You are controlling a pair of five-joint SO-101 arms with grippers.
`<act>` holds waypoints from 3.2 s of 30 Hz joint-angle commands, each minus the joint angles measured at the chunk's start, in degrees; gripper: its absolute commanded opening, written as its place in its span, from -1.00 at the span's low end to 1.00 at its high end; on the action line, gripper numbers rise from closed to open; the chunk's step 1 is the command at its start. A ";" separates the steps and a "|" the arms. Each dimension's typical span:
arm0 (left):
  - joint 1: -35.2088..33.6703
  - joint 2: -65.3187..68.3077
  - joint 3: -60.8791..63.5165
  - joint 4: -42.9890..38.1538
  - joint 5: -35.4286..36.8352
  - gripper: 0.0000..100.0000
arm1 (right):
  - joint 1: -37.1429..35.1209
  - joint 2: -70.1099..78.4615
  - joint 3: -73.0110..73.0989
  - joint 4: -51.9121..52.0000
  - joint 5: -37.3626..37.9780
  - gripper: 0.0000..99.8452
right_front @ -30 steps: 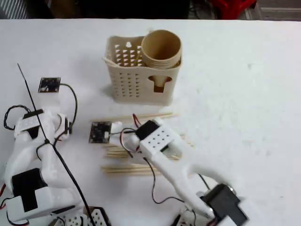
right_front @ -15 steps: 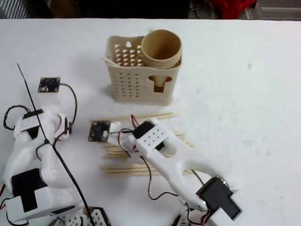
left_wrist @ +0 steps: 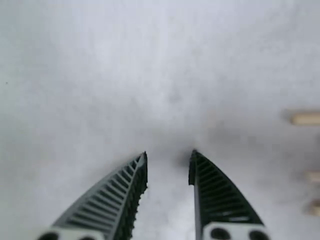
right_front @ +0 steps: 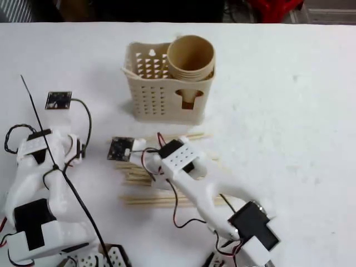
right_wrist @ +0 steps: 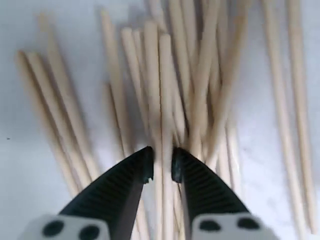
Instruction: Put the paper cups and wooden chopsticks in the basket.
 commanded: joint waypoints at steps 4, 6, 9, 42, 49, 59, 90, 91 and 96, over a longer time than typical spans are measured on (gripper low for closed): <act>-0.22 -0.13 -0.18 -0.97 -0.35 -0.70 | 1.27 -0.04 -0.97 -0.40 -0.44 -0.97; -0.22 -0.13 -0.18 -0.97 -0.35 -0.70 | 1.63 -0.31 -1.41 -0.22 -1.41 -0.97; -0.22 -0.13 -0.18 -0.97 -0.35 -0.70 | 2.42 -3.30 -1.32 0.04 -3.60 -0.97; -0.22 -0.13 -0.09 -0.97 -0.35 -0.70 | 4.62 -26.59 -34.55 -35.65 -32.00 -0.97; -0.22 -0.13 -0.09 -0.97 -0.35 -0.70 | 4.97 -12.79 -41.93 -42.33 -31.91 -0.97; -0.22 -0.13 -0.09 -0.97 -0.35 -0.70 | 6.02 -4.79 -45.36 -40.22 -31.91 -0.90; -0.22 -0.13 -0.18 -0.97 -0.26 -0.70 | -0.48 -19.56 -32.88 26.68 -14.95 -0.79; -0.22 -0.13 -0.18 -0.97 -0.26 -0.70 | -0.66 -18.86 -29.89 25.89 -13.71 -0.74; -0.22 -0.13 -0.18 -0.97 -0.26 -0.70 | -0.75 -12.97 -13.36 11.56 -7.65 -0.69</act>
